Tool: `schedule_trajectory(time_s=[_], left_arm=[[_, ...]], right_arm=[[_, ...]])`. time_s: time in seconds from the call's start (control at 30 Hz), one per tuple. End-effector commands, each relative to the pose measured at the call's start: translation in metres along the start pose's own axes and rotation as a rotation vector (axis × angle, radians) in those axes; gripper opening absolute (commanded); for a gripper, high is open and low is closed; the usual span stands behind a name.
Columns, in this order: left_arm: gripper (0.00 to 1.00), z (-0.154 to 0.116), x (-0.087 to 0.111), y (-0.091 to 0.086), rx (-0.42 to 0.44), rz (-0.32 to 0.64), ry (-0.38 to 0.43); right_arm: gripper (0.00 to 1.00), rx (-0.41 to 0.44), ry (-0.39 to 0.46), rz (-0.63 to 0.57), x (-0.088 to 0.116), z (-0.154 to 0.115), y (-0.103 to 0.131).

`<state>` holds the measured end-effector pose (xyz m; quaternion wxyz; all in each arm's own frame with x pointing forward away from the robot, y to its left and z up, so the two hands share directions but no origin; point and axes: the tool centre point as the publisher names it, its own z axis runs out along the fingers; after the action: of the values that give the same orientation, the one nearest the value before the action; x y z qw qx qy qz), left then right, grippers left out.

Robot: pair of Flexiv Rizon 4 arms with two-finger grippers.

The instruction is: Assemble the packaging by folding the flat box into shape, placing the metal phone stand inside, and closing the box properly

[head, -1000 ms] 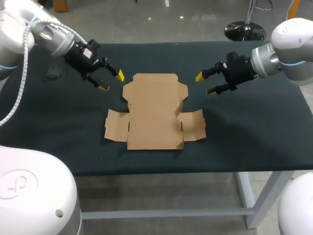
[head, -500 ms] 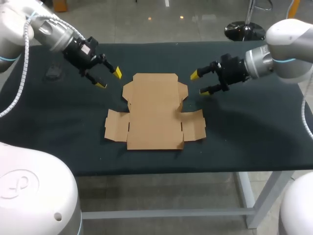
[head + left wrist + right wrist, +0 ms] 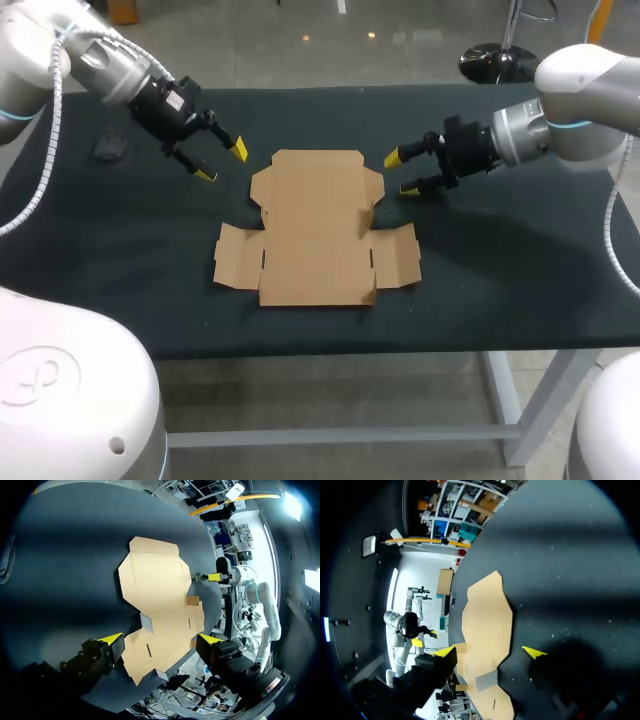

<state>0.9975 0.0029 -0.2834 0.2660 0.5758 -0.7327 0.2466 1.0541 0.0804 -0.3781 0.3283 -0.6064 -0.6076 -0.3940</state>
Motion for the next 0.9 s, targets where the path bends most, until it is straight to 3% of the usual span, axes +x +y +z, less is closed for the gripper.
schedule_trajectory(time_s=[0.03,0.57,0.9], left_arm=[[1.0,0.0,-0.004,-0.003,-0.009,-0.004,0.006],[1.0,-0.003,-0.015,0.001,-0.009,-0.033,0.01],[1.0,-0.007,-0.023,0.002,-0.006,-0.047,0.013]], right_arm=[[0.85,0.003,-0.026,-0.003,0.001,0.006,0.004],[0.6,0.018,-0.039,0.022,-0.008,0.03,0.012],[0.59,0.023,-0.033,0.031,-0.01,0.041,0.018]])
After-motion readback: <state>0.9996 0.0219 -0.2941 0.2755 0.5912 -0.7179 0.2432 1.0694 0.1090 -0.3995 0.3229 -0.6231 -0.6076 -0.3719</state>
